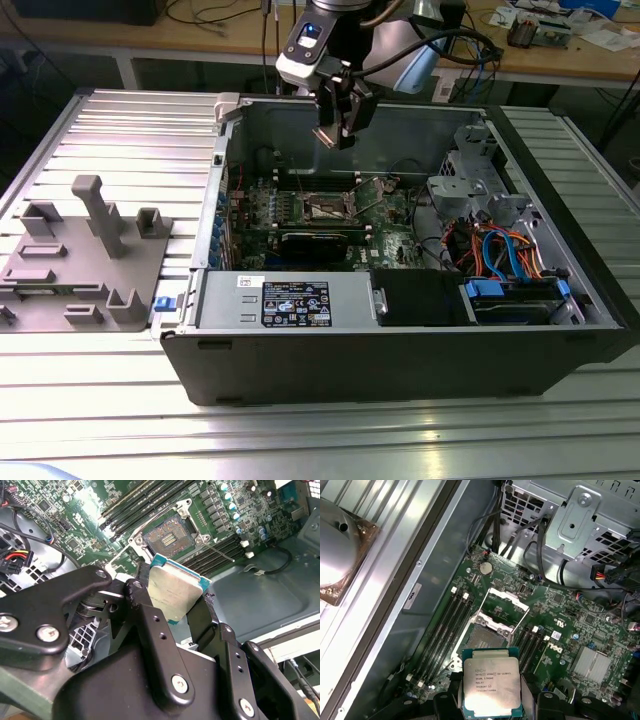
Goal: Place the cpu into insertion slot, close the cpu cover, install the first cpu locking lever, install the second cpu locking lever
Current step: 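Place the cpu into insertion slot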
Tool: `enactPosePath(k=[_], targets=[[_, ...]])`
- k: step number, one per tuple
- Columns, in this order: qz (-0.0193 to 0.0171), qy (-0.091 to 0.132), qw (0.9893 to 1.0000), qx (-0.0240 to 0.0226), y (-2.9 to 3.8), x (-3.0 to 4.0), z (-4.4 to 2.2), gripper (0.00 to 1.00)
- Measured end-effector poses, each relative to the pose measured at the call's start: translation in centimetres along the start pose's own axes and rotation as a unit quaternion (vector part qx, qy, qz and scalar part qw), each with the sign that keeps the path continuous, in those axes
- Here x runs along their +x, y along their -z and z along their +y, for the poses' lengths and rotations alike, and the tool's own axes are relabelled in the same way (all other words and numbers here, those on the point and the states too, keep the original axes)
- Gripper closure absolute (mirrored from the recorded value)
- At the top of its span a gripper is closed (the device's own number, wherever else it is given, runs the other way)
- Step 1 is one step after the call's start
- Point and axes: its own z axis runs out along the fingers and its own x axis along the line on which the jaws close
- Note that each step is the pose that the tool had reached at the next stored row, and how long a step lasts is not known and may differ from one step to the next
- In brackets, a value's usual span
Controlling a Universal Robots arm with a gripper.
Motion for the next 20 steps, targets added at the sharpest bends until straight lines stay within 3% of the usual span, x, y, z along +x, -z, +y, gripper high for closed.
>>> enactPosePath(k=[20], targets=[[-0.0022,-0.027,0.9996,-0.0005,-0.04,0.00,0.00,0.45]])
